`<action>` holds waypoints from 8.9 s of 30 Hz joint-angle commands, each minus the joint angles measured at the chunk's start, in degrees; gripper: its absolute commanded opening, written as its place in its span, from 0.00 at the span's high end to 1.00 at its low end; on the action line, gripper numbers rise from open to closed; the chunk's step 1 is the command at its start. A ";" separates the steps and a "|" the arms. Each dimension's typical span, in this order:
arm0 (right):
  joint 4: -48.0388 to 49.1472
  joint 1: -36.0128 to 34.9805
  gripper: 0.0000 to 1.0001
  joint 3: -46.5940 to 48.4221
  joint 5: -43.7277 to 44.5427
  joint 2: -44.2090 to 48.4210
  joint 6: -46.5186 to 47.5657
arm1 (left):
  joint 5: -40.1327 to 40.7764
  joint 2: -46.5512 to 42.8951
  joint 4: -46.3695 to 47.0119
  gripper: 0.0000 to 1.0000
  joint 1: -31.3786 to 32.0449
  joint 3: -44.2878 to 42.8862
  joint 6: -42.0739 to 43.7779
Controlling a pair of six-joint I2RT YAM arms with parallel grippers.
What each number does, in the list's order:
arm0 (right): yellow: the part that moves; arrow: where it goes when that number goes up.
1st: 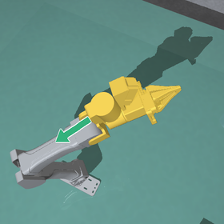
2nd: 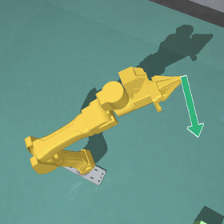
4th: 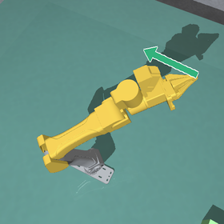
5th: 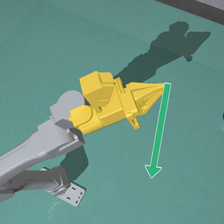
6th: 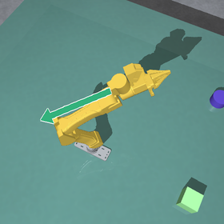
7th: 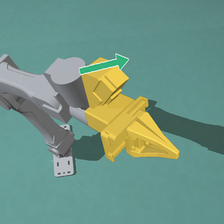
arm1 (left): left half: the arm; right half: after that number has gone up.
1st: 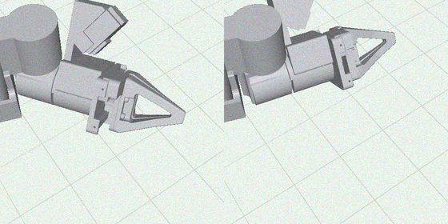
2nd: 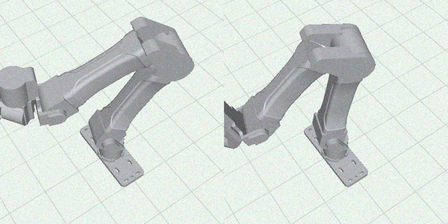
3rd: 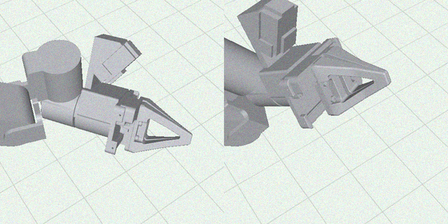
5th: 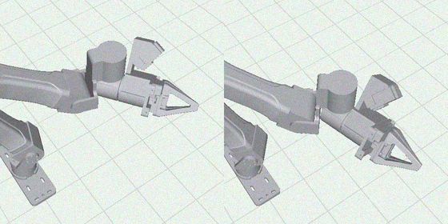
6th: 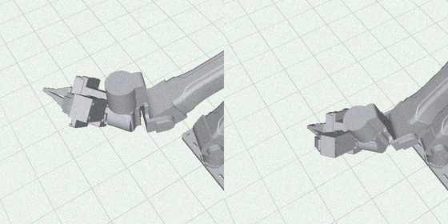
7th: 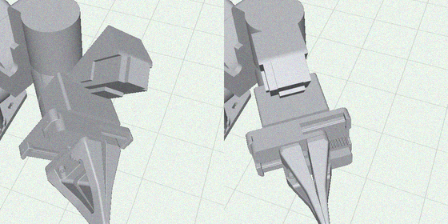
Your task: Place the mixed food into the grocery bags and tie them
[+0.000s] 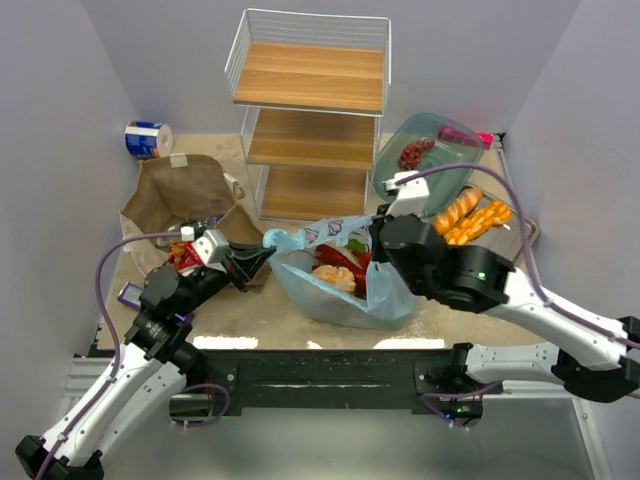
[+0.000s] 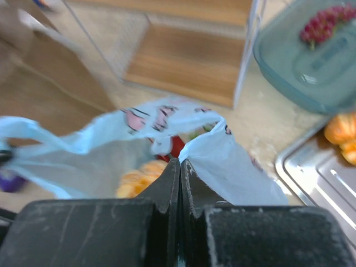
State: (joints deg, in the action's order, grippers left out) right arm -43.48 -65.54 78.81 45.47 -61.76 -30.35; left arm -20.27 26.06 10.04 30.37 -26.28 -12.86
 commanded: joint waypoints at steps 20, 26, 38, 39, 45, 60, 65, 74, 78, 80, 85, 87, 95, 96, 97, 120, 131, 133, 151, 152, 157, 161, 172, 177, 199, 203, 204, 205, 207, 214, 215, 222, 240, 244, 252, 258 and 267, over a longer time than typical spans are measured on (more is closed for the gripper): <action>4.55 5.86 1.00 -14.38 -11.20 7.97 0.47 | -8.56 31.15 -41.82 0.00 -0.05 -38.31 15.23; 4.81 5.86 1.00 -16.23 -10.93 10.51 0.55 | -8.12 35.28 -50.82 0.00 0.30 -41.83 17.70; 5.26 5.86 1.00 -14.22 -9.88 10.79 4.14 | 4.35 35.65 -45.69 1.00 4.35 -41.57 14.02; 3.34 5.86 1.00 -11.94 -8.83 9.39 5.20 | 5.50 33.46 -42.25 1.00 4.26 -40.96 13.22; 7.94 5.86 1.00 3.02 -4.95 11.64 14.60 | 17.79 14.30 -16.49 1.00 4.35 -32.28 -1.43; 12.20 6.12 1.00 -12.11 0.40 5.17 14.52 | 18.16 2.76 2.08 1.00 4.35 -2.90 -3.49; 9.91 6.21 1.00 -2.89 1.46 0.50 18.74 | 17.99 3.55 7.26 1.00 4.35 -6.05 -2.08; 17.19 6.30 1.00 2.24 5.40 4.97 26.57 | 17.55 1.53 17.46 1.00 4.35 -4.75 -3.48; 17.73 8.84 1.00 -6.62 6.48 6.03 25.70 | 19.39 3.63 13.00 1.00 4.35 -1.76 -2.00; 18.17 12.08 1.00 -11.01 5.51 5.33 25.43 | 19.48 4.78 10.71 1.00 4.35 -0.96 -1.90; 15.01 18.60 1.00 -11.75 0.32 2.26 24.37 | 15.88 7.77 8.95 1.00 4.26 -3.94 -1.91; 14.31 18.69 0.96 -9.29 -0.82 2.08 25.07 | 13.78 8.82 8.50 1.00 4.26 -6.40 -1.20; 11.06 18.60 0.16 3.78 -17.13 1.64 32.52 | 12.36 9.53 5.08 0.31 4.35 -15.54 2.13; 10.36 18.60 0.09 5.38 -19.70 0.94 32.89 | 12.80 9.62 2.29 0.18 4.35 -19.12 3.10; 9.74 18.60 0.01 6.87 -22.42 0.50 33.33 | 12.71 10.05 0.70 0.05 4.35 -20.98 4.15; 30.29 1.12 0.02 3.30 -35.55 -11.92 3.56 | 7.08 26.14 -9.07 0.00 -18.77 -26.89 7.32; 38.81 -8.20 0.01 -2.87 -16.48 -14.53 6.61 | 7.62 25.44 -8.99 0.00 -18.77 -25.57 7.15; 39.53 -9.17 0.01 -2.78 -14.46 -15.58 8.02 | 7.62 25.35 -9.08 0.00 -18.77 -25.48 7.24; 40.75 -11.89 0.03 0.91 -0.04 -25.51 14.26 | 6.65 24.91 -9.08 0.00 -18.77 -25.31 7.33; 40.85 -11.89 0.10 1.00 0.14 -25.69 14.35 | 6.65 24.83 -9.08 0.00 -18.77 -25.31 7.41; 40.14 -11.81 0.56 1.79 0.66 -24.56 17.60 | 4.55 24.47 -8.73 0.00 -18.77 -25.31 8.29; 39.71 -9.70 0.91 2.58 -5.01 -20.44 24.53 | -0.81 23.51 -6.19 0.00 -18.77 -24.61 9.26; 29.53 10.24 1.00 7.14 -45.28 -14.88 29.38 | -37.62 22.44 9.45 0.00 -18.77 -19.07 5.42; 27.14 15.60 1.00 8.64 -56.97 -16.11 29.73 | -43.97 27.45 32.98 0.00 -18.77 -15.21 -9.87; 29.24 22.56 0.97 12.16 -81.42 -21.91 24.81 | -33.70 51.80 70.38 0.01 -8.93 -13.44 -30.73; 30.65 22.56 0.96 11.46 -82.56 -21.30 23.58 | -31.94 54.44 69.59 0.09 -7.44 -13.71 -30.38; 30.91 22.65 0.95 11.37 -82.65 -21.13 23.15 | -31.67 55.49 69.67 0.13 -7.17 -13.62 -30.38; 31.09 22.56 0.93 11.37 -82.74 -21.04 22.88 | -31.41 56.11 69.67 0.17 -6.99 -13.53 -30.55; 31.35 22.56 0.87 11.28 -82.04 -20.60 22.35 | -31.23 56.90 69.59 0.31 -6.55 -13.36 -30.90; 27.24 22.65 0.38 13.56 -72.12 -18.14 20.77 | -29.56 54.36 64.59 0.72 -5.76 -10.81 -27.57; 26.01 22.73 0.33 14.00 -68.80 -17.18 20.94 | -28.95 53.49 64.14 0.83 -5.76 -10.46 -27.22; 12.57 28.95 0.01 13.48 -44.53 -11.46 23.76 | -21.67 44.52 48.62 0.99 -5.67 -9.05 -19.15; 13.16 43.74 0.06 9.88 -28.33 -18.30 29.55 | -14.97 34.05 33.20 1.00 -5.67 -8.35 -12.89; 16.06 46.63 0.19 9.96 -35.26 -21.12 31.82 | -15.32 33.35 32.15 1.00 -5.67 -8.35 -12.36; 17.65 46.99 1.00 11.46 -42.48 -15.09 28.60 | -6.82 29.05 26.88 1.00 -5.76 -9.93 -10.08; 16.94 47.08 1.00 10.32 -38.97 -4.44 26.40 | 6.55 22.46 26.34 1.00 -5.67 -10.72 -10.60; 17.11 46.99 1.00 0.75 -58.08 7.87 26.57 | 9.64 21.48 26.16 1.00 -5.67 -6.16 -13.68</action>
State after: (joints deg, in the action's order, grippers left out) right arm -28.38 -18.81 85.21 -0.95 -56.10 -4.03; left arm -14.85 47.51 33.98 24.82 -34.20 -25.10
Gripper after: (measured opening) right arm 0.007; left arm 0.034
